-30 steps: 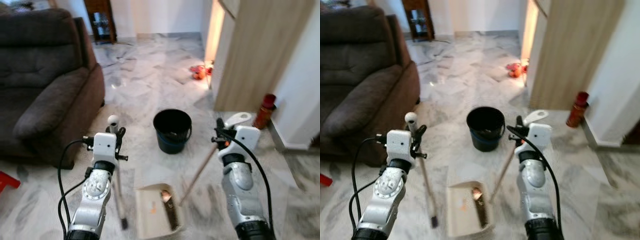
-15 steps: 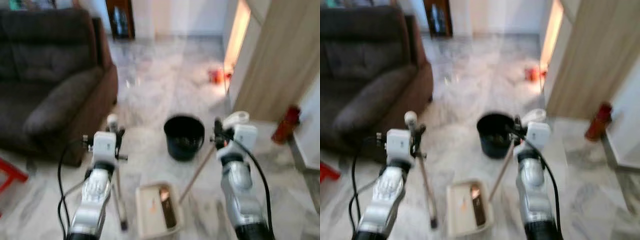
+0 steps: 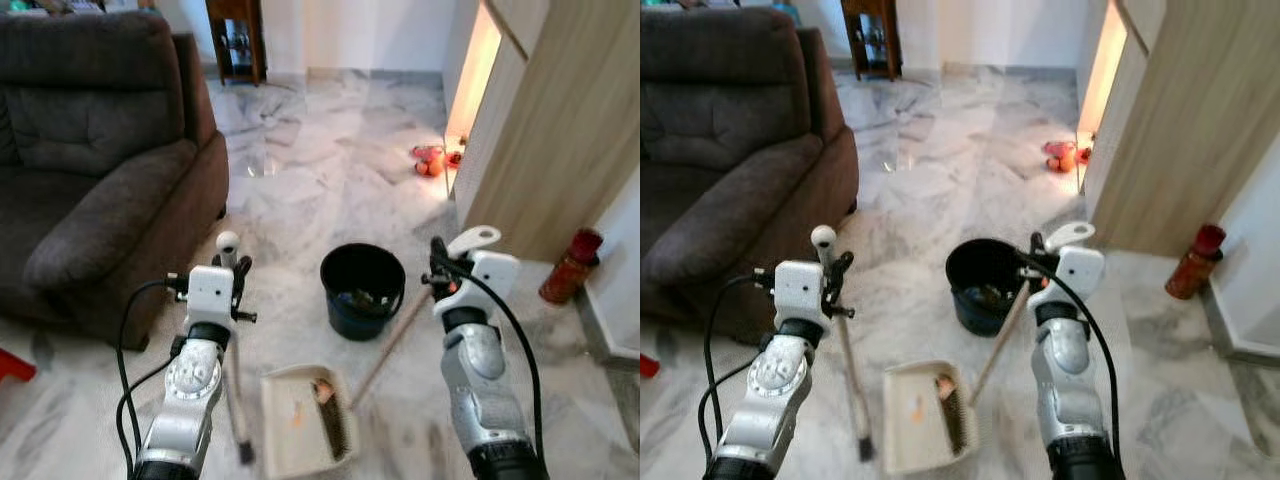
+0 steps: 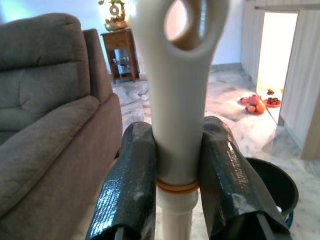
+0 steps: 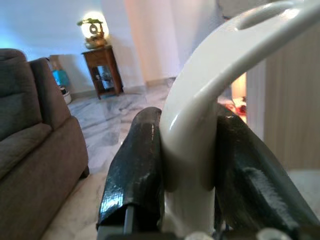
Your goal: Sweep floor
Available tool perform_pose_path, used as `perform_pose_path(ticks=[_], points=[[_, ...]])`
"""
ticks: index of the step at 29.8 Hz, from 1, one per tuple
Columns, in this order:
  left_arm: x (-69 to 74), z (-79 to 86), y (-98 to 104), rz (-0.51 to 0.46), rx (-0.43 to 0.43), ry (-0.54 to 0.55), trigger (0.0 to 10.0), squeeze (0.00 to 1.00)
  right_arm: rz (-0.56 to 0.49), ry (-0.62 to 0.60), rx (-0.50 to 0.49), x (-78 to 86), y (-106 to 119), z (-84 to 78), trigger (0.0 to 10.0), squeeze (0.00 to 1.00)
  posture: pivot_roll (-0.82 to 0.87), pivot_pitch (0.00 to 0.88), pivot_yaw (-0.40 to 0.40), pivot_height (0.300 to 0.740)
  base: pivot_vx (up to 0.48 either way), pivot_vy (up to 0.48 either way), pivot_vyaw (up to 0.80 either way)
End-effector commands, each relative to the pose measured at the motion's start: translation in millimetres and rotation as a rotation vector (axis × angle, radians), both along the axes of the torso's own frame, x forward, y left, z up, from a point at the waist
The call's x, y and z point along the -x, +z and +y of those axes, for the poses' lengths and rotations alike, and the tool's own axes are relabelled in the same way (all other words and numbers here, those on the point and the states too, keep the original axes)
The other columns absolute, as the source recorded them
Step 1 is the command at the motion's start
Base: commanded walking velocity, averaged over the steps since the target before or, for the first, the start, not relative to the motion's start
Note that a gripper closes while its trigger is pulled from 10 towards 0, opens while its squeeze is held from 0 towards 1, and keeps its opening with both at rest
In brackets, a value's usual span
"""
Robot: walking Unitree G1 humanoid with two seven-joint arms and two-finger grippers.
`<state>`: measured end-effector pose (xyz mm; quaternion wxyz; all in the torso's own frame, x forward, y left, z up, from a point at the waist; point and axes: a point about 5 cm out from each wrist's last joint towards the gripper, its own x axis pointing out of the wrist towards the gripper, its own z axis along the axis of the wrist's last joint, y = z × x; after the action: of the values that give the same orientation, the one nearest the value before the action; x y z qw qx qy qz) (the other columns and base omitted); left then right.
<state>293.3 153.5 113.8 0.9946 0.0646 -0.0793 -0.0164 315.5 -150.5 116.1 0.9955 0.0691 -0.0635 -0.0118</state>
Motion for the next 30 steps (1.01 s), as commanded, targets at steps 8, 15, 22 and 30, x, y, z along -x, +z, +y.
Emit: perform_pose_path(ticks=[8,15,22,30], points=[[-2.8,1.3,12.6,-0.049,-0.025,0.000,10.0,0.00,-0.051,0.022,-0.036,-2.0,10.8,6.5,10.0,0.00,0.12,0.000,0.028,0.740,0.334,0.000,-0.40],[-3.7,1.4,15.2,-0.062,-0.005,-0.015,10.0,0.00,-0.052,0.020,-0.030,-3.9,12.2,7.0,10.0,0.00,0.12,0.000,0.029,0.740,0.189,0.000,0.00],[-2.0,4.0,12.9,-0.047,-0.028,-0.021,10.0,0.00,-0.065,0.011,-0.033,-4.0,15.8,4.0,10.0,0.00,0.12,0.000,0.032,0.740,0.000,0.000,0.00],[10.7,23.4,8.2,-0.039,-0.073,0.036,10.0,0.00,-0.079,-0.006,-0.030,-1.2,20.1,1.4,10.0,0.00,0.13,0.005,0.039,0.740,0.000,0.000,0.00]])
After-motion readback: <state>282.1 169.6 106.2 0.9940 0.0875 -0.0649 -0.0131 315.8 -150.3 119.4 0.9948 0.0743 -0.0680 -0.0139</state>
